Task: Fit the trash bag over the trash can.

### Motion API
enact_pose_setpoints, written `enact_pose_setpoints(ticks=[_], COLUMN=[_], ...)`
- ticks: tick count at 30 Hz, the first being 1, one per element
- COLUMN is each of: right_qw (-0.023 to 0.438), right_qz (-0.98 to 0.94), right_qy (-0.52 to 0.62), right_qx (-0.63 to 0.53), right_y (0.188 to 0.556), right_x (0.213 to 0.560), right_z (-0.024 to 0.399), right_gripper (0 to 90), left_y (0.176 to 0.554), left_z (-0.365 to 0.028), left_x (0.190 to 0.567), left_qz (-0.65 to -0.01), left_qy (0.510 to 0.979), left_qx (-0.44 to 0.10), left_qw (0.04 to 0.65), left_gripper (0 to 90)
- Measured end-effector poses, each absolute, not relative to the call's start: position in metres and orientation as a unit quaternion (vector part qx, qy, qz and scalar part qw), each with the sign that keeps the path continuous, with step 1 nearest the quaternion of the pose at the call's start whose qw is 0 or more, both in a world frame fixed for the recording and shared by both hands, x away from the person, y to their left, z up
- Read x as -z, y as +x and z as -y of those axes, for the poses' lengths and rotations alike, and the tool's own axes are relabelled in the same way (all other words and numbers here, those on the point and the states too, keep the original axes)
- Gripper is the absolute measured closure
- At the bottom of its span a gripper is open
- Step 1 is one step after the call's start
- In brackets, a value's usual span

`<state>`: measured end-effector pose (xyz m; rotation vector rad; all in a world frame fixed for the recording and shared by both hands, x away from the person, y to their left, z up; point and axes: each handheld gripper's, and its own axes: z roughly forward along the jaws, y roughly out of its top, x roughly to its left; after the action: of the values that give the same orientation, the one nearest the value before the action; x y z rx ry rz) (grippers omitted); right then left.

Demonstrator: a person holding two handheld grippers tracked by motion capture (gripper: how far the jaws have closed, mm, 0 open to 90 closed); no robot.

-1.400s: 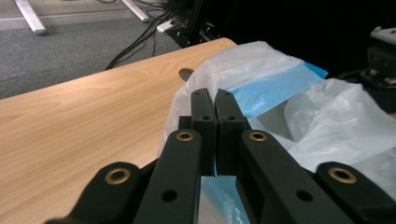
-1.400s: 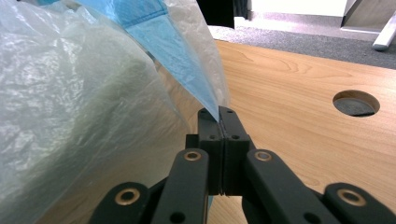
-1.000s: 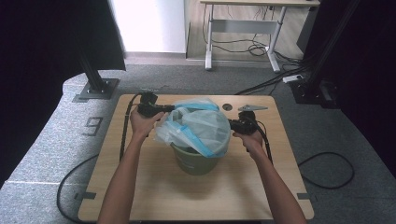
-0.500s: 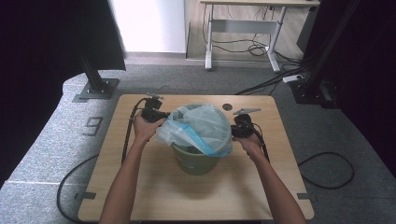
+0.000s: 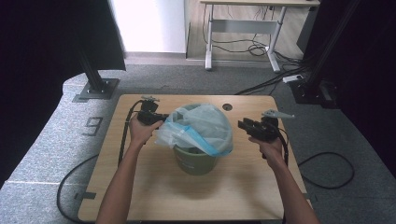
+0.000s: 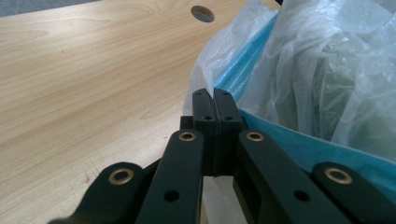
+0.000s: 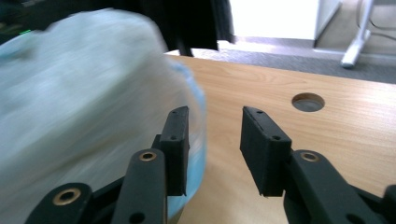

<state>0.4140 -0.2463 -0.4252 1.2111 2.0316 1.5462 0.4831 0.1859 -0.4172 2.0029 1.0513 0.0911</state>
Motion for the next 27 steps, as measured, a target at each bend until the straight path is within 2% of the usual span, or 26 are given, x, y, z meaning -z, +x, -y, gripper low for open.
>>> enact_pose_setpoints(ticks=[5, 11, 14, 20, 24, 27], right_qw=[0.141, 0.116, 0.119, 0.154, 0.163, 0.168], right_qz=[-0.735, -0.753, -0.759, -0.766, -0.771, -0.769], right_qy=[0.388, 0.341, 0.315, 0.278, 0.269, 0.273], right_qx=[-0.538, -0.551, -0.557, -0.560, -0.554, -0.553], right_y=[0.377, 0.338, 0.324, 0.313, 0.312, 0.312], right_x=[0.431, 0.442, 0.441, 0.430, 0.428, 0.430], right_z=[0.252, 0.237, 0.223, 0.201, 0.190, 0.185], right_gripper=[54.7, 46.6, 45.3, 44.9, 51.0, 67.8], left_y=[0.480, 0.476, 0.475, 0.474, 0.473, 0.472], left_z=[-0.187, -0.190, -0.191, -0.192, -0.193, -0.194], left_x=[0.419, 0.416, 0.415, 0.413, 0.413, 0.413], left_qz=[-0.424, -0.429, -0.434, -0.431, -0.433, -0.431], left_qy=[0.799, 0.796, 0.795, 0.797, 0.795, 0.796], left_qx=[-0.037, -0.039, -0.039, -0.041, -0.041, -0.040], left_qw=[0.425, 0.425, 0.422, 0.422, 0.423, 0.423], left_gripper=[89.7, 89.7, 89.7, 89.7, 89.7, 89.7])
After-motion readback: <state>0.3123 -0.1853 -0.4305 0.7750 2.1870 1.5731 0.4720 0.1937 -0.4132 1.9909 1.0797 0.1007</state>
